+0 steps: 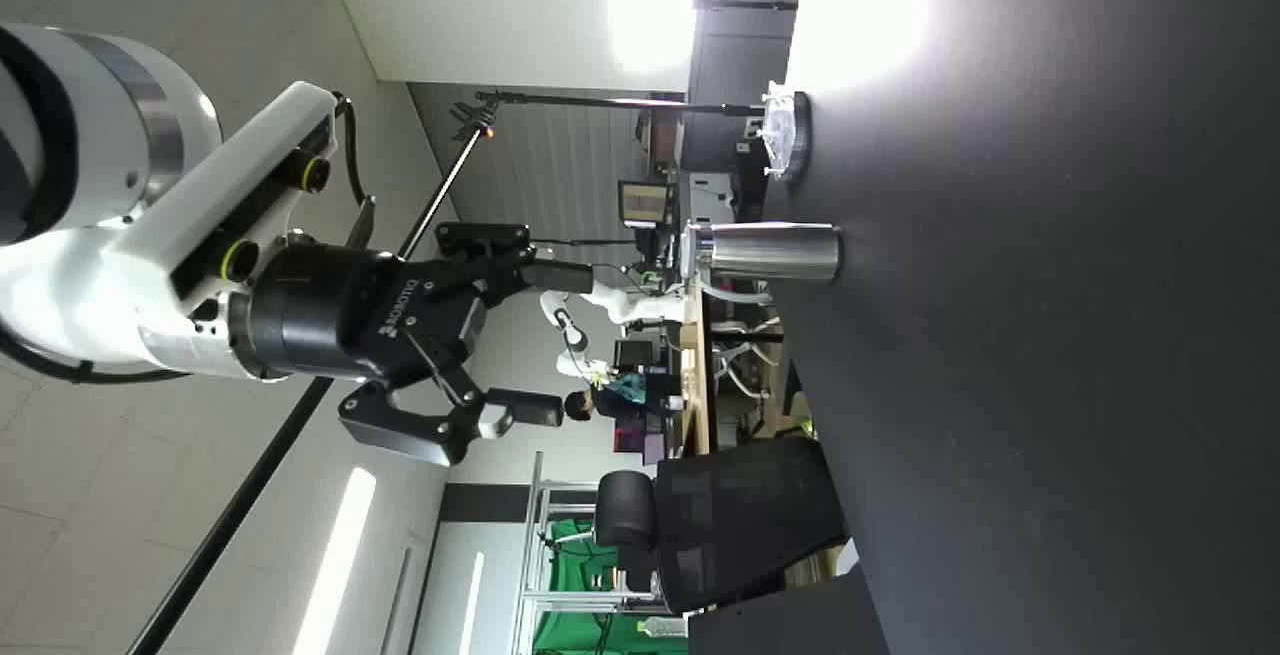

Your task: Push down on the top of the flask

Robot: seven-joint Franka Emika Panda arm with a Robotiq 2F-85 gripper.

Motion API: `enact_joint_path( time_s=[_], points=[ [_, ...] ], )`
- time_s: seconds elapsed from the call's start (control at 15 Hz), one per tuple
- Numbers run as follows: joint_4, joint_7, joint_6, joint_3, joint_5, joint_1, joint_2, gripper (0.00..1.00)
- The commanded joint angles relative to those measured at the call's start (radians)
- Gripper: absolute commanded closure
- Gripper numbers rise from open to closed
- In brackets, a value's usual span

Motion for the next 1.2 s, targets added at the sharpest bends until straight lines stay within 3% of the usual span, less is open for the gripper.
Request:
enact_joint_path(
  time_s=[0.0,0.73,1.13],
  points=[
    [0.001,0.004,-0.001,-0.022,-0.006,0.022,0.002,0.00],
    [0.001,0.004,-0.001,-0.022,-0.006,0.022,0.002,0.00],
    [0.061,-0.104,0.042,-0.163,-0.046,-0.068,0.066,0.00]
  ],
)
